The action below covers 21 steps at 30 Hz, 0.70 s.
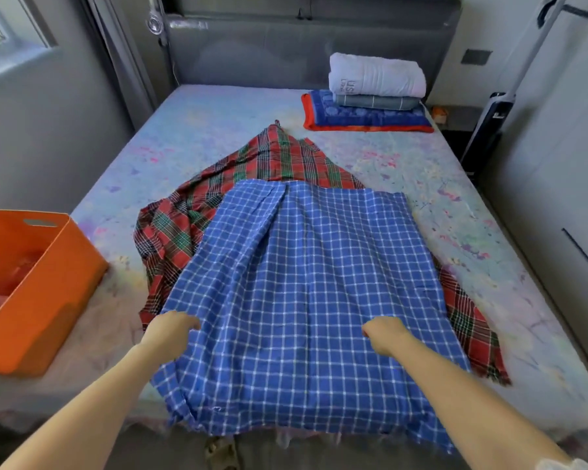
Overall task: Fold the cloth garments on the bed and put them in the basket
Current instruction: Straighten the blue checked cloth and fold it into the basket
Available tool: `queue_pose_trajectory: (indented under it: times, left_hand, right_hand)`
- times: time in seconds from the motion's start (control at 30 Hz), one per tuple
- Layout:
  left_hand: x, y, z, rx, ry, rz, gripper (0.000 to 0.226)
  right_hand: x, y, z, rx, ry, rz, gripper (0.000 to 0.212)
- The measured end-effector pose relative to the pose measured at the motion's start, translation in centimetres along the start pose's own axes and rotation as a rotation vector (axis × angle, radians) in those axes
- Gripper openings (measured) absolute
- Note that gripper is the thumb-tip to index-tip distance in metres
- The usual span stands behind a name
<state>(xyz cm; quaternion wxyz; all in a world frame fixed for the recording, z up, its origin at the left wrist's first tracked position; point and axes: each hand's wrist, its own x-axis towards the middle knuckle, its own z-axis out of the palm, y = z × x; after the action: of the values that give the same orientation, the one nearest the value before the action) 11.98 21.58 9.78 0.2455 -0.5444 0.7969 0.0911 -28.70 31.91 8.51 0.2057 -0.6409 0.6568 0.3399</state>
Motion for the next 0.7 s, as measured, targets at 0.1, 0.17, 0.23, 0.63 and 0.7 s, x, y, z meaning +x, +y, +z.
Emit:
queue_pose_trajectory:
  times: [0.1,0.17,0.23,0.63,0.7]
  left_hand:
    - [3.1,-1.7,-1.8,-0.092,0.036,0.005,0.045]
    - [5.8,-3.8,-3.2,-0.150,0.051,0.013,0.043]
    - [8.0,-5.5,-4.6,-0.216,0.063,0.026,0.041]
    - [25.5,-12.1,-9.7,-0.850,0.146,-0.159,0.026]
    - [29.0,-12.0,-10.3,-0.911,0.152,-0.205,0.026]
  right_hand:
    - [3.7,-3.4,-4.3,0.038,0.071,-0.002,0.038]
    - [6.3,-5.9,-7.4,0.066,0.078,0.001,0.040]
    - [8.1,-7.8,-10.0,0.108,0.092,0.002,0.039]
    - [21.5,-11.4,-21.8,0.936,0.321,0.126,0.031]
    - [24.2,-10.6,-23.3,0.984,0.301,0.150,0.034]
